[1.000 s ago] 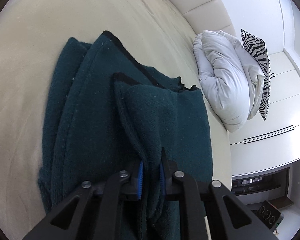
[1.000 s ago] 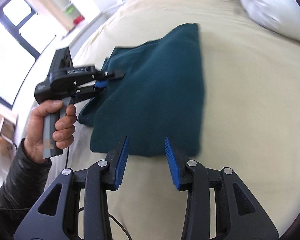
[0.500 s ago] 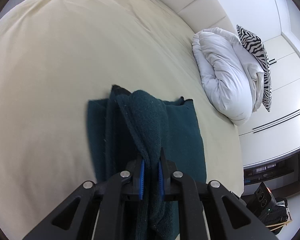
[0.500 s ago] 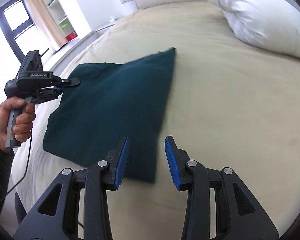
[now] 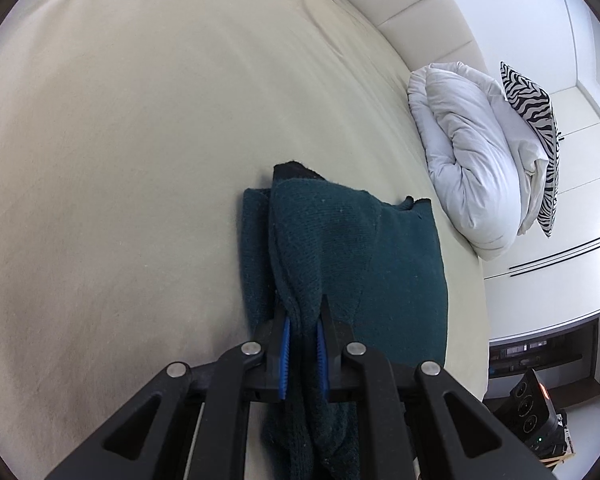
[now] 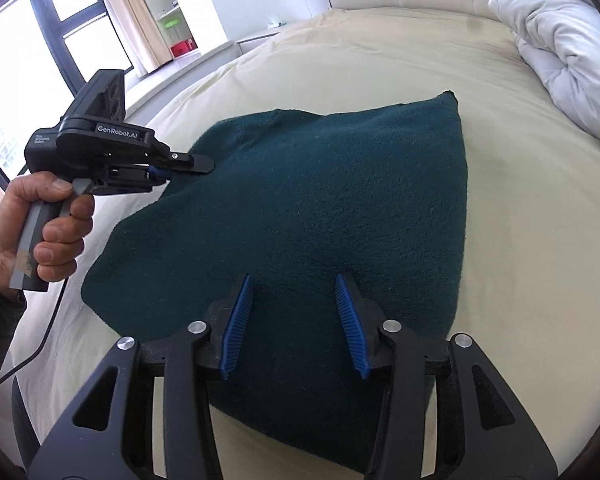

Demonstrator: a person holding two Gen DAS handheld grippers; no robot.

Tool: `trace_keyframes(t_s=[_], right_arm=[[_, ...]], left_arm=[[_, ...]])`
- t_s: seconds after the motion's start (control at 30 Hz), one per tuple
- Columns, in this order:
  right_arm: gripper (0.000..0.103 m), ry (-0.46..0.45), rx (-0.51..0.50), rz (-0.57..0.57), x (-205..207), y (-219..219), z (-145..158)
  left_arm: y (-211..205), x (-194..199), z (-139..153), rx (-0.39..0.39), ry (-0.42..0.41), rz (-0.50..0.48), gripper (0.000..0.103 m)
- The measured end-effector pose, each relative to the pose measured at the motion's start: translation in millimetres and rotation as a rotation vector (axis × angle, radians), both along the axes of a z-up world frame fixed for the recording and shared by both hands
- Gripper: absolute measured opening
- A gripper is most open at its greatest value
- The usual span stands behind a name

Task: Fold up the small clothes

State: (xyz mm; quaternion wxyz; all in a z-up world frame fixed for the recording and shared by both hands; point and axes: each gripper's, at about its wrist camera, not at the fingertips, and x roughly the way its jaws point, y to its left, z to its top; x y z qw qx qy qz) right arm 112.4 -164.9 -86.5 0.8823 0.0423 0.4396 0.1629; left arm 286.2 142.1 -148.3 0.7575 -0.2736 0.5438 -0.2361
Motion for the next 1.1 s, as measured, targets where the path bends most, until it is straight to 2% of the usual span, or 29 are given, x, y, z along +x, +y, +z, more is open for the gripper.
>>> trace_keyframes(t_s=[0.1, 0.2, 0.33, 0.4, 0.47, 0.57, 0.63, 0.73, 0.83, 0.97, 1.1], right_arm=[[0.047, -0.01, -0.024, 0.009, 0.5, 6.8, -4.4], [0.047, -0.006, -0.009, 0.0, -2.9, 4.9, -0.4], [0.047, -0.012, 0.098, -0.031, -3.3, -8.1, 16.6], [0.047, -0.02, 0.162, -0.035, -5.1, -15.0, 25.5], [0.047, 0.01, 0.244, -0.023, -0.5, -19.9, 26.6], [0.047, 0.042, 0.319, -0.024, 6.4, -24.6, 21.2], [0.047, 0.078, 0.375, -0.029, 11.0, -29.2, 11.6], [0.047, 0.164, 0.452, -0.051, 22.9, -36.1, -8.8], [0.047, 0.166, 0.542, -0.06, 23.9, -49.1, -17.4], [0.047, 0.171, 0.596, -0.092, 15.2, -67.8, -21.4], [0.049, 0.2, 0.69, -0.112, -3.5, -85.6, -24.0]], left_arm=[[0.1, -3.6, 0.4, 0.005, -0.017, 0.015, 0.013], [2.0, -11.3, 10.0, 0.041, -0.054, 0.049, 0.021], [1.0, -38.4, 49.2, 0.16, -0.181, 0.1, 0.022], [-11.7, -55.7, 66.6, 0.182, -0.258, 0.067, 0.022], [-30.2, -75.3, 74.4, 0.236, -0.324, 0.028, 0.022], [-50.8, -90.4, 63.2, 0.295, -0.345, 0.0, 0.022], [-57.9, -89.0, 44.7, 0.329, -0.311, -0.014, 0.022], [-57.3, -86.1, 28.4, 0.364, -0.314, -0.012, 0.019], [-54.7, -86.6, 24.9, 0.387, -0.328, -0.028, 0.017], [-60.5, -93.5, 23.7, 0.454, -0.367, -0.04, 0.017], [-57.5, -97.4, 19.9, 0.445, -0.376, -0.033, 0.017]])
